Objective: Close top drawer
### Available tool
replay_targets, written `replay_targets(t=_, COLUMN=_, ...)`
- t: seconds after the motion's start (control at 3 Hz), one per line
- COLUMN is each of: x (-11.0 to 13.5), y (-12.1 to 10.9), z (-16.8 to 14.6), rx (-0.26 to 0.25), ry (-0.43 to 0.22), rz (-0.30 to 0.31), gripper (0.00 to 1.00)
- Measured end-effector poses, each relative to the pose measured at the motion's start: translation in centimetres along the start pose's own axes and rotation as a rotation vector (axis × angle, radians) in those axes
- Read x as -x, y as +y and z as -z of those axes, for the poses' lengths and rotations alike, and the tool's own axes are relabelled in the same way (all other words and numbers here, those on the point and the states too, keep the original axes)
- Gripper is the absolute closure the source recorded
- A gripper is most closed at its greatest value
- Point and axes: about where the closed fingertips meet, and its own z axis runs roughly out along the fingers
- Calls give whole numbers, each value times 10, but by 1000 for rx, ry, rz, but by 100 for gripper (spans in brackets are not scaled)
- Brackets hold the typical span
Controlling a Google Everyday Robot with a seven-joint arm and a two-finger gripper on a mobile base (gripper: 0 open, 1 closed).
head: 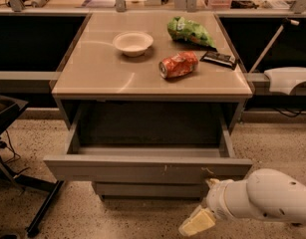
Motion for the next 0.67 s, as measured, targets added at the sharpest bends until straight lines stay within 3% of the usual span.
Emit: replay_targets(t=0.67, x=37, y=-20, z=-47, rx=65, ry=-1, rz=11, gripper=0)
